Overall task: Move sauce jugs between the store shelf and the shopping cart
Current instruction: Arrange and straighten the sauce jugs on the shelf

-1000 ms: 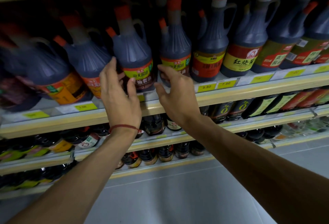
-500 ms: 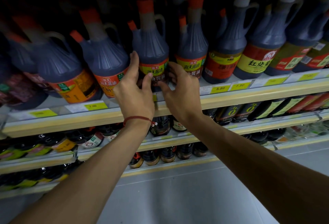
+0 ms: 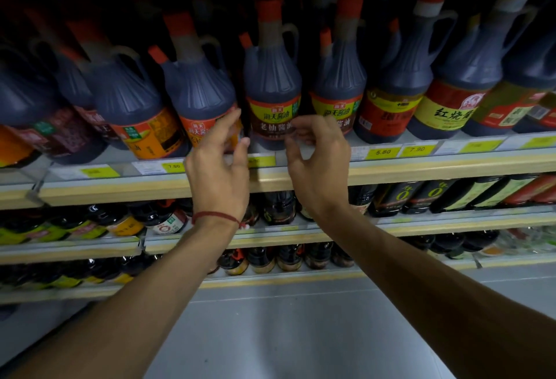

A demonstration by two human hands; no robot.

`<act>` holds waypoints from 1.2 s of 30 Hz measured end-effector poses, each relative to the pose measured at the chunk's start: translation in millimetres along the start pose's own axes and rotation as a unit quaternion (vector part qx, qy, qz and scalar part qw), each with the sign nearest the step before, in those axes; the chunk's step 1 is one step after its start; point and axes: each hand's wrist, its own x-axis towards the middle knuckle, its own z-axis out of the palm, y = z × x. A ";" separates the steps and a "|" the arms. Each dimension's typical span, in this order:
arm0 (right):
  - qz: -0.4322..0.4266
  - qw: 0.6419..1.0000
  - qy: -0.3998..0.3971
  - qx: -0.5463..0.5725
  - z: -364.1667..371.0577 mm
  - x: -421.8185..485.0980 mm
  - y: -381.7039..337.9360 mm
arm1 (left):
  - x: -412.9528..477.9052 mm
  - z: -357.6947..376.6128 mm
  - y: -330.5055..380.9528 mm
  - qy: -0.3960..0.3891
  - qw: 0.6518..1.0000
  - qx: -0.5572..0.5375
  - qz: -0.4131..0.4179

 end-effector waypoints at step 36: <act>0.038 0.996 -0.058 -0.051 76.6 -2.3 -41.3 | 40.6 -42.5 -59.2 -0.035 0.999 -0.018 -0.015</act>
